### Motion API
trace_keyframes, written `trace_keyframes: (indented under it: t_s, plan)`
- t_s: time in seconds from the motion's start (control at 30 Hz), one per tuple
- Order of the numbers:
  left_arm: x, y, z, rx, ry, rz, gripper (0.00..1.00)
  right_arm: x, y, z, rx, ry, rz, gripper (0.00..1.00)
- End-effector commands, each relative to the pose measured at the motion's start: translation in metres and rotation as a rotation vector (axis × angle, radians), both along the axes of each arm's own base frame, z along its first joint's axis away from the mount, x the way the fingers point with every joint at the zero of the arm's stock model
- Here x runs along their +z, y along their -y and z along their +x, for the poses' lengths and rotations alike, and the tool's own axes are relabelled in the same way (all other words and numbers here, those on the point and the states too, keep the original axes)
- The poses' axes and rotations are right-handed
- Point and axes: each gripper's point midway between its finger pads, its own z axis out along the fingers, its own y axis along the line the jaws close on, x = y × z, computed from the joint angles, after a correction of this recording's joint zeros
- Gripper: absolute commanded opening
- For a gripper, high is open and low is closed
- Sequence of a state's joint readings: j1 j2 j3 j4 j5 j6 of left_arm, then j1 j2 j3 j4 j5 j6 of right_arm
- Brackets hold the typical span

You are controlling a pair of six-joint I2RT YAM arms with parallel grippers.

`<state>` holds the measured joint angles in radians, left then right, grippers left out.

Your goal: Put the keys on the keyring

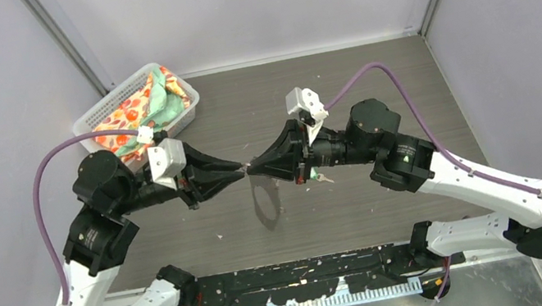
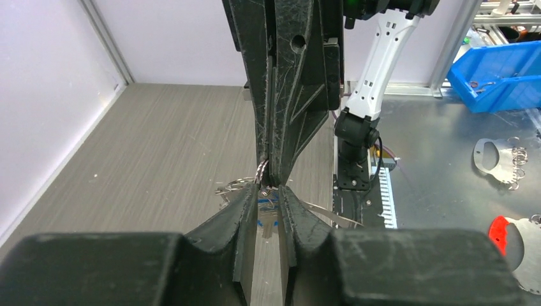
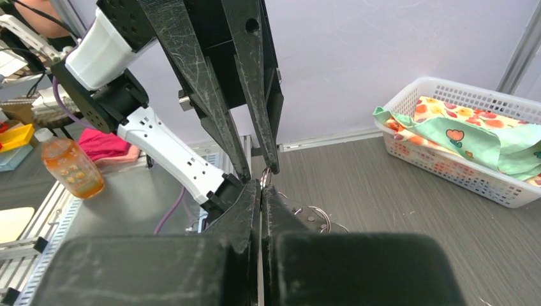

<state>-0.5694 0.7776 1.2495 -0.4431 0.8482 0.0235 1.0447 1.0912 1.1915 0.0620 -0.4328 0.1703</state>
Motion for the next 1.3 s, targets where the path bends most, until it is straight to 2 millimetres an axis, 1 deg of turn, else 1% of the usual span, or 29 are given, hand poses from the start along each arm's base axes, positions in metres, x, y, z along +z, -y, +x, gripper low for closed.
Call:
trace_keyframes:
  t_s: [0.0, 0.1, 0.2, 0.27, 0.33, 0.4, 0.5, 0.57, 0.67, 0.7, 0.77, 0.9, 0.97, 1.0, 1.1, 1.17, 1.27]
  plan:
    - [0.0, 0.001, -0.002, -0.014, -0.023, 0.018, 0.19, 0.04, 0.008, -0.012, 0.043, 0.078, 0.086, 0.01]
    - [-0.002, 0.0, 0.0, -0.002, -0.018, 0.027, 0.18, 0.039, 0.007, -0.014, 0.055, 0.08, 0.073, 0.01]
    - [0.0, 0.001, -0.002, -0.014, -0.017, 0.016, 0.17, 0.039, 0.006, -0.014, 0.06, 0.08, 0.067, 0.01]
    - [-0.002, 0.001, -0.003, -0.023, -0.027, 0.021, 0.17, 0.04, 0.005, -0.014, 0.064, 0.08, 0.072, 0.01]
    - [-0.008, 0.001, -0.002, -0.022, -0.034, 0.033, 0.23, 0.04, 0.003, -0.014, 0.069, 0.08, 0.071, 0.01]
    - [-0.01, 0.0, 0.002, 0.004, -0.032, 0.039, 0.35, 0.041, 0.003, -0.015, 0.073, 0.083, 0.072, 0.01]
    - [-0.011, -0.002, 0.009, 0.047, -0.025, 0.038, 0.43, 0.04, 0.004, -0.015, 0.072, 0.084, 0.063, 0.01]
    - [-0.009, -0.003, 0.01, 0.057, -0.016, 0.031, 0.43, 0.039, 0.004, -0.016, 0.075, 0.085, 0.057, 0.01]
    - [-0.009, -0.003, 0.01, 0.062, -0.001, 0.022, 0.4, 0.039, 0.004, -0.016, 0.081, 0.085, 0.054, 0.01]
    - [-0.008, -0.004, 0.013, 0.077, 0.001, 0.019, 0.41, 0.039, 0.003, -0.017, 0.082, 0.086, 0.053, 0.01]
    - [-0.01, -0.005, 0.018, 0.11, 0.002, 0.022, 0.47, 0.039, 0.004, -0.017, 0.085, 0.086, 0.052, 0.01]
    - [-0.005, -0.008, 0.014, 0.105, 0.02, 0.014, 0.5, 0.038, 0.004, -0.018, 0.089, 0.086, 0.042, 0.01]
    - [-0.003, -0.008, 0.009, 0.087, 0.036, 0.009, 0.5, 0.038, 0.004, -0.018, 0.091, 0.086, 0.041, 0.01]
    - [-0.002, -0.008, 0.008, 0.082, 0.044, 0.005, 0.47, 0.038, 0.004, -0.018, 0.092, 0.087, 0.04, 0.01]
    - [-0.002, -0.007, 0.006, 0.065, 0.045, 0.002, 0.36, 0.038, 0.002, -0.019, 0.1, 0.086, 0.038, 0.01]
    - [-0.001, -0.005, 0.003, 0.041, 0.038, 0.002, 0.3, 0.038, 0.0, -0.018, 0.1, 0.085, 0.036, 0.01]
    - [-0.004, -0.002, -0.007, -0.026, 0.015, 0.01, 0.3, 0.038, 0.0, -0.017, 0.095, 0.087, 0.034, 0.01]
